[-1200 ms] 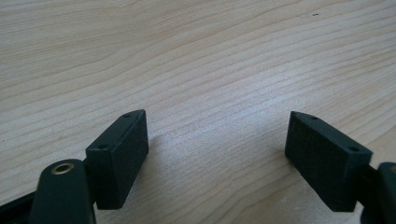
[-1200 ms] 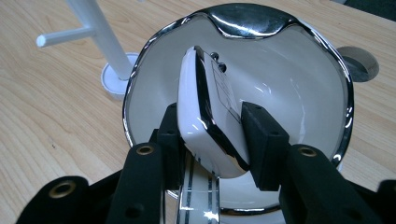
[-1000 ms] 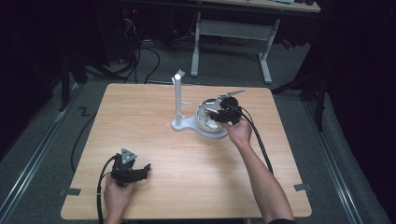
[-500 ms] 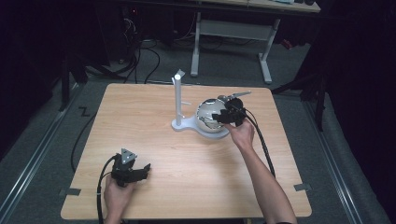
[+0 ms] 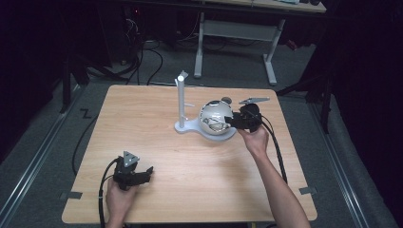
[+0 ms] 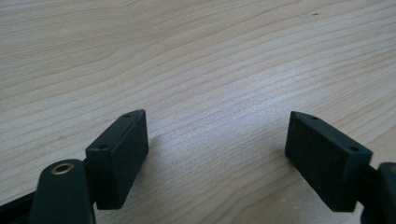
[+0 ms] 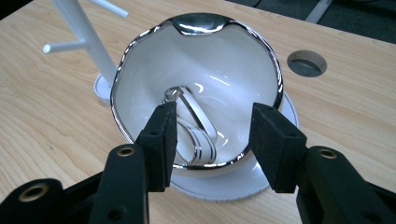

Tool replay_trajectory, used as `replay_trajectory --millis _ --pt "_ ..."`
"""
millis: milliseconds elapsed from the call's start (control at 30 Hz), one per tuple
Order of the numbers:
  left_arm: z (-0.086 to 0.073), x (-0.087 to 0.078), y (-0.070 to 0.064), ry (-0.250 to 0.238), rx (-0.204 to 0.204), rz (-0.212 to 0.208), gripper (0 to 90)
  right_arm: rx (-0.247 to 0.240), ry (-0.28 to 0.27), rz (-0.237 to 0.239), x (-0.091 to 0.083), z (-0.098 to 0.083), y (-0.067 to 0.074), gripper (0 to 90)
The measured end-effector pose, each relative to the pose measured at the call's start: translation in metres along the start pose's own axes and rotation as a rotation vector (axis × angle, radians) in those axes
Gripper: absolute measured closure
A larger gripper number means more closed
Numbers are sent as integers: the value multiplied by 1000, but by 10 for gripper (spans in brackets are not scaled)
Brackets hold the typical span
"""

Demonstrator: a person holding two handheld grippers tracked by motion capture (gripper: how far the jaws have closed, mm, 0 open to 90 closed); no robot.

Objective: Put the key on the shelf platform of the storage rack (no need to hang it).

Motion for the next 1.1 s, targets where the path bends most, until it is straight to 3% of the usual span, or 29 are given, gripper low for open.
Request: replay_trajectory --millis 167,433,533,700,967,1100 --pt "0 0 0 2 0 -2 218 -27 -15 -10 -8 -1 2 522" --pt "0 0 0 0 -1 0 218 -25 -23 -11 -15 -3 3 520" --pt "0 0 0 0 -1 0 217 3 -45 -2 -21 -7 -1 521" --pt "0 0 0 0 -1 0 218 -8 -22 -24 -26 -11 -6 522" --pt "0 0 0 0 -1 0 218 0 -41 -33 -42 -14 -14 521" --pt "0 0 0 0 1 -1 218 26 -59 -22 -48 -22 -21 517"
Point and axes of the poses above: each handheld gripper's, and its own axes: x roughly forward along the jaws, z roughly out of its top, y roughly to its left, the point moved 2 cm from there along x, roughly forward along the jaws, and after that the axes turned 6 degrees about x, right-handed, at the moved point
